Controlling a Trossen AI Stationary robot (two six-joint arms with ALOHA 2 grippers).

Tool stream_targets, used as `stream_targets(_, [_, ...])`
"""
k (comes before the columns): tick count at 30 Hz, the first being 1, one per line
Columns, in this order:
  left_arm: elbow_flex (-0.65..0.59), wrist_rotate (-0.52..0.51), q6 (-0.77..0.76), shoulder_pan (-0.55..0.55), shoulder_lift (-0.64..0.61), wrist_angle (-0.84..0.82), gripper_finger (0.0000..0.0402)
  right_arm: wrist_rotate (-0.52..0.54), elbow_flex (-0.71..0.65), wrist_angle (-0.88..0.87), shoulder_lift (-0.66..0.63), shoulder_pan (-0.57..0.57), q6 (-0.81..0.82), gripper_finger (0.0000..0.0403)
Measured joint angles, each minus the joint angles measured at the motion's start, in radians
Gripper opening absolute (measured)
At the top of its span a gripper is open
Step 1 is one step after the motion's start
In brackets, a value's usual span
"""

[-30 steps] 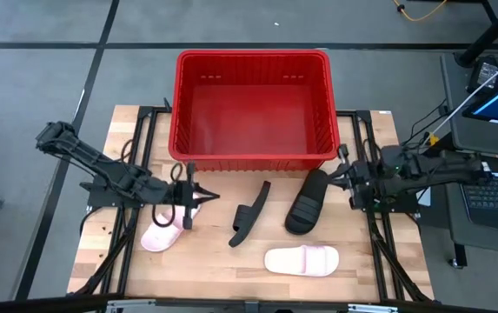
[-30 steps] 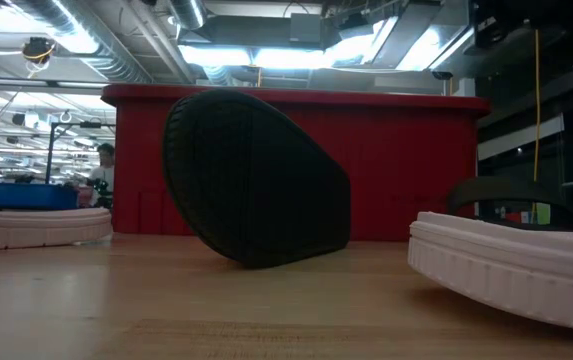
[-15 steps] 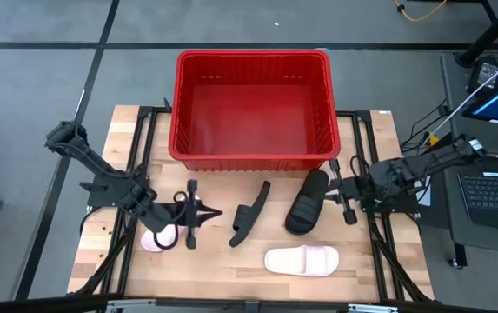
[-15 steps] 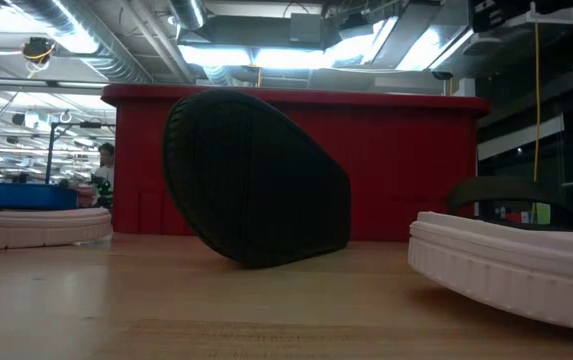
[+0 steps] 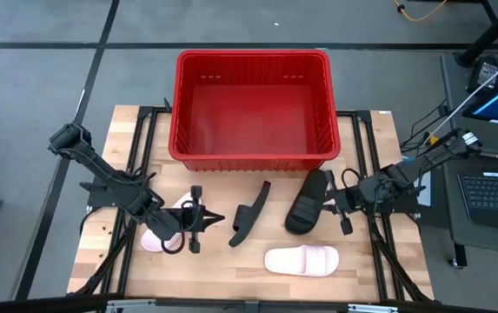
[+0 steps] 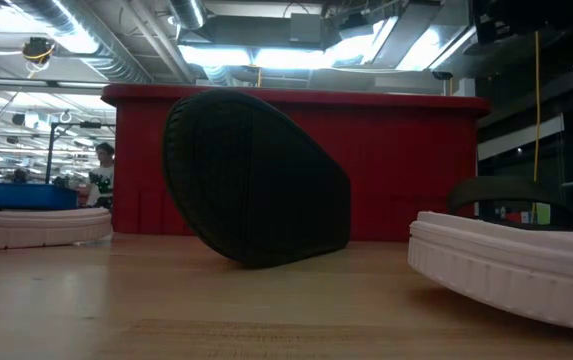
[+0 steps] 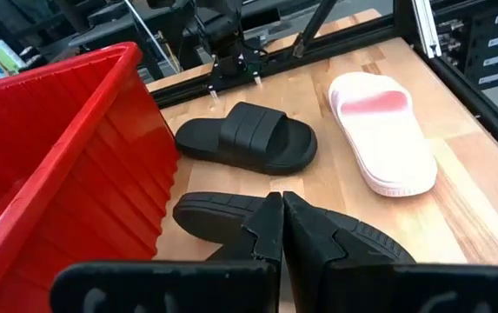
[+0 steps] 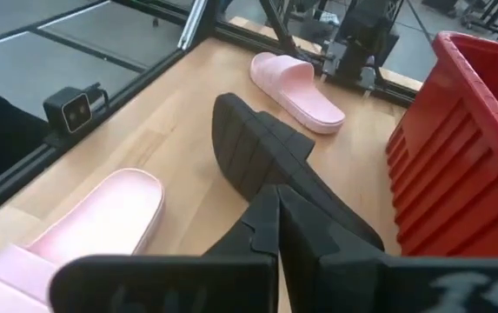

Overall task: Pick and place slides into bin
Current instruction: Put the left black slides into the red bin

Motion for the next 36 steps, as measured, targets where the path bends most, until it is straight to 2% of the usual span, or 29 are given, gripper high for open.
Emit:
stream_targets(5, [0.000,0.000,-0.015,0.000,0.000,0.016,0.0006,0.035,0.000,0.061,0.004,-0.002,0.037,0.0006])
stream_targets(11, [0.000,0.000,-0.009,0.000,0.000,0.018,0.0019,0.061,0.001,0.091,0.074,-0.002,0.042,0.0006])
stream_targets(24, [0.000,0.000,-0.026,0.000,0.004,0.041,0.0080,0.060,0.172,-0.008,0.181,-0.002,0.027,0.0006])
stream_targets(28, [0.000,0.004,-0.079,0.000,0.041,0.089,0.0102,0.060,0.176,-0.009,0.233,-0.002,0.029,0.0006])
stream_targets(30, [0.001,0.004,-0.058,-0.003,0.065,0.105,0.0110,0.060,0.176,-0.010,0.259,-0.002,0.030,0.0006])
stream_targets(36, [0.067,0.012,-0.068,-0.048,0.138,0.099,0.0112,0.073,0.176,0.000,0.300,-0.001,0.049,0.0006])
